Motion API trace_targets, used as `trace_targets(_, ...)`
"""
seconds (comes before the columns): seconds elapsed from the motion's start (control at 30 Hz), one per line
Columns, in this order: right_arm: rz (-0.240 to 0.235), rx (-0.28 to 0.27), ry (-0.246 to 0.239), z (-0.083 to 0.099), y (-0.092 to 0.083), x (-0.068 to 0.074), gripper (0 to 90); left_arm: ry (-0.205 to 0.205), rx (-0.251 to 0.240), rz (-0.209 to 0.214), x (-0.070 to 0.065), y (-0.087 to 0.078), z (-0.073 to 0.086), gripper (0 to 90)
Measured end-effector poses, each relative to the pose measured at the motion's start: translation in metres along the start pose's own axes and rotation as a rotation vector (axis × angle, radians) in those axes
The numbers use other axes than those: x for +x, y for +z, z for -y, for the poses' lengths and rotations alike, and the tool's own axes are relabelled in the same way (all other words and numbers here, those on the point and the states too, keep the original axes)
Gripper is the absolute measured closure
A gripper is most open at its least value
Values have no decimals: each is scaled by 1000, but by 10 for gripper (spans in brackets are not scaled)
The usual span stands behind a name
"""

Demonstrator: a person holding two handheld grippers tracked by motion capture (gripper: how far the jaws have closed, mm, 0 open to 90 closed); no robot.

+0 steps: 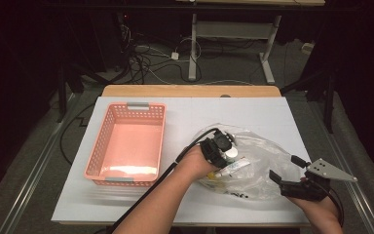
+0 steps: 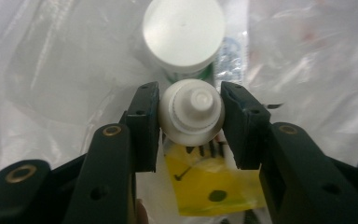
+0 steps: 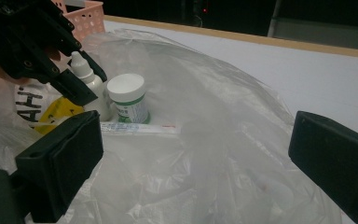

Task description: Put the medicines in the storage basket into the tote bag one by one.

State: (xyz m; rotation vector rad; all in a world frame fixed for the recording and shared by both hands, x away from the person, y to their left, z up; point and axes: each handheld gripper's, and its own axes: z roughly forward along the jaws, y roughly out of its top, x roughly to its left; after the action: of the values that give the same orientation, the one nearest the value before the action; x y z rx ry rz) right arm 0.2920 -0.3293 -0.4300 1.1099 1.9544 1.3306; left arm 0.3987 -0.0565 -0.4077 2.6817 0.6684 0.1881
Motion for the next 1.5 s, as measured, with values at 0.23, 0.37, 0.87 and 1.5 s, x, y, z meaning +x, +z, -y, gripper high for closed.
trace_targets(0.23, -6, 7, 2, 0, 2, 1, 35, -35, -30, 36, 4, 4, 2, 579)
trace_targets(0.37, -11, 10, 2, 0, 3, 2, 35, -44, -45, 51, 6, 6, 5, 578)
trace_targets(0.87, -13, 14, 5, 0, 5, 2, 35, -40, -113, 89, 4, -22, 16, 407)
trace_targets(1.5, -1, 9, 10, -3, 4, 1, 36, -113, -111, 54, 27, -43, 52, 376)
